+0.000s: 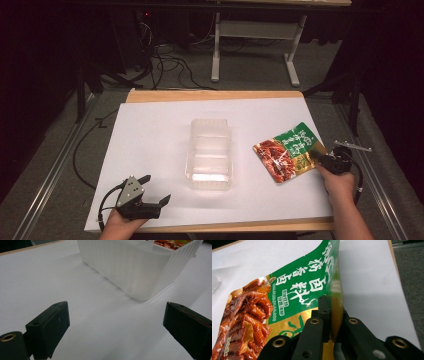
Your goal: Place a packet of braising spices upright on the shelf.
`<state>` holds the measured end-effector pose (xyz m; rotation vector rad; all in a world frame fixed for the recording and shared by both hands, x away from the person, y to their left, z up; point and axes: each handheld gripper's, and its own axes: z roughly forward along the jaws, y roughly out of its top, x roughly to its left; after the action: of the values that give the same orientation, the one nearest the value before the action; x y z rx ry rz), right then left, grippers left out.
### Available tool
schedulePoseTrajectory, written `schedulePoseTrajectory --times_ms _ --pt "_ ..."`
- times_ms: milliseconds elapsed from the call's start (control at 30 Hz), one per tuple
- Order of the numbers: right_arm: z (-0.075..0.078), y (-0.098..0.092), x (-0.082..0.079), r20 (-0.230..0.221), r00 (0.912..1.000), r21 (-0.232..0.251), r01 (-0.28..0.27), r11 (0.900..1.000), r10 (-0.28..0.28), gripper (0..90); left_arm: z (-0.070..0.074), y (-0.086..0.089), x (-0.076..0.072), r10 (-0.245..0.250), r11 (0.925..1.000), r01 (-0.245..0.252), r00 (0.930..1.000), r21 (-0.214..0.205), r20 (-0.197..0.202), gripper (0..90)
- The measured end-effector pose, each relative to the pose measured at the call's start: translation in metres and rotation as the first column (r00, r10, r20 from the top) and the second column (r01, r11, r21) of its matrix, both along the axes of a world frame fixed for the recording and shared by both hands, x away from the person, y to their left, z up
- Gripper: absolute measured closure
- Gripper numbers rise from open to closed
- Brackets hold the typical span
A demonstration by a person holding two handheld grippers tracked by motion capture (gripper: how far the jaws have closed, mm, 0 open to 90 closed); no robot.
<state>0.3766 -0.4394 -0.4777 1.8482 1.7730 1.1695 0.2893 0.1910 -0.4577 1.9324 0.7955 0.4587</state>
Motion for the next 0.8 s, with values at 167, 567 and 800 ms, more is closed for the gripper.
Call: schedulePoseTrajectory --times_ms 167,567,800 --pt "0.001 0.001 -0.002 0.030 0.9995 -0.017 -0.009 0.9998 0.010 90.0 0.000 0.000 0.000 -0.002 1.0000 0.002 1.0000 0.002 0.001 7.5" --pt "0.014 0.000 -0.017 0.175 0.9833 -0.009 -0.050 0.9987 0.051 90.0 0.001 0.000 0.000 0.000 1.0000 0.000 1.0000 0.000 0.006 7.5" --pt "0.026 0.003 -0.025 0.252 0.9653 0.004 -0.071 0.9975 0.068 90.0 0.002 0.000 -0.001 0.005 1.0000 -0.005 0.9999 -0.003 0.014 7.6"
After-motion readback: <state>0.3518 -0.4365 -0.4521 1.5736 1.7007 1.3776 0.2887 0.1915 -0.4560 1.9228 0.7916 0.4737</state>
